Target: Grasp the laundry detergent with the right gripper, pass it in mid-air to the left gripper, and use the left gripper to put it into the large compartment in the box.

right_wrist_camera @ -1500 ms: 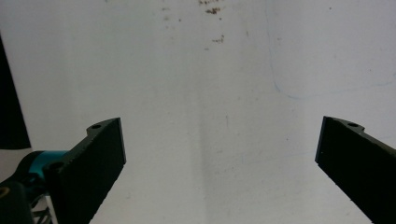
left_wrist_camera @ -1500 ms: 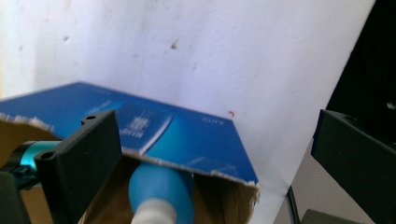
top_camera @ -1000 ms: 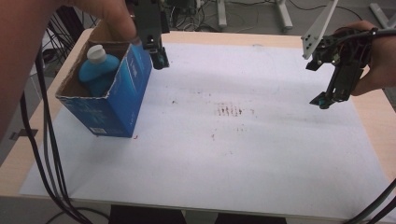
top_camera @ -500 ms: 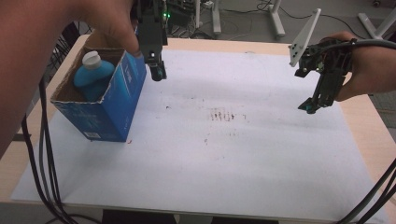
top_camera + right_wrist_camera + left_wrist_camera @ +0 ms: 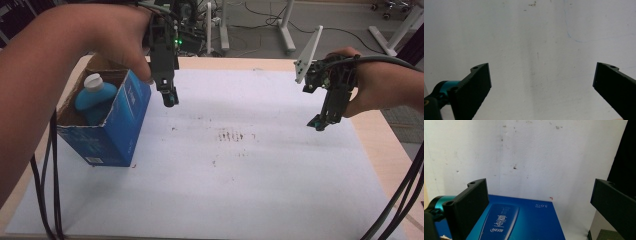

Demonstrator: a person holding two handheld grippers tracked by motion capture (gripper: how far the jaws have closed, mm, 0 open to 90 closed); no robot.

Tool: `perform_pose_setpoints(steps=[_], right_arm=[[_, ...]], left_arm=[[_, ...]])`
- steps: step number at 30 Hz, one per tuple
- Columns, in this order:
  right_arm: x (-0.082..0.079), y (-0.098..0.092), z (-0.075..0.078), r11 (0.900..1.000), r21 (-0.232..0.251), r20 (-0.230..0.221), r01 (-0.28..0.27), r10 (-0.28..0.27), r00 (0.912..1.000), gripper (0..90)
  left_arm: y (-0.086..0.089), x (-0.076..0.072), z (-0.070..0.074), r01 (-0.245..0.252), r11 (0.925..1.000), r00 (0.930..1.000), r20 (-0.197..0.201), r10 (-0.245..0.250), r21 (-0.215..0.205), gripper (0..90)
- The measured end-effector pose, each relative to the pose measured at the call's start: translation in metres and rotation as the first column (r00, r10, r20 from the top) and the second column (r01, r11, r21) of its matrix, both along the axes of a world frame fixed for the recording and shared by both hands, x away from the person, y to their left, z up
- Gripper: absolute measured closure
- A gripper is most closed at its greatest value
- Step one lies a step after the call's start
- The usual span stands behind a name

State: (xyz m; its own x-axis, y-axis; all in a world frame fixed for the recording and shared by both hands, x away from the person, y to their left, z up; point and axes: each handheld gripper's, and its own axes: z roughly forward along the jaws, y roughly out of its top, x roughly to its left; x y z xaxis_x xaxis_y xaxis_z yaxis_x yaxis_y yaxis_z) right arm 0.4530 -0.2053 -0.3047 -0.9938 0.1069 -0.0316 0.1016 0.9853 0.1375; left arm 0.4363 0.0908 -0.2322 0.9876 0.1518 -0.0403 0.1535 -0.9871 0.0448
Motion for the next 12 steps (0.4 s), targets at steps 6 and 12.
perform_pose_setpoints(steps=[6, 12], right_arm=[[-0.0015, 0.0007, 0.0017, 1.000, 0.004, 0.004, -0.007, 0.007, 1.0000, 1.0], [-0.0027, 0.0022, 0.0022, 1.000, 0.005, 0.007, -0.012, 0.012, 0.9999, 1.0]], left_arm=[[-0.0011, 0.0000, 0.0010, 0.002, 1.0000, 1.0000, 0.001, -0.002, -0.004, 1.6], [-0.0016, -0.0004, -0.0002, 0.005, 1.0000, 1.0000, -0.005, -0.005, -0.006, 1.6]])
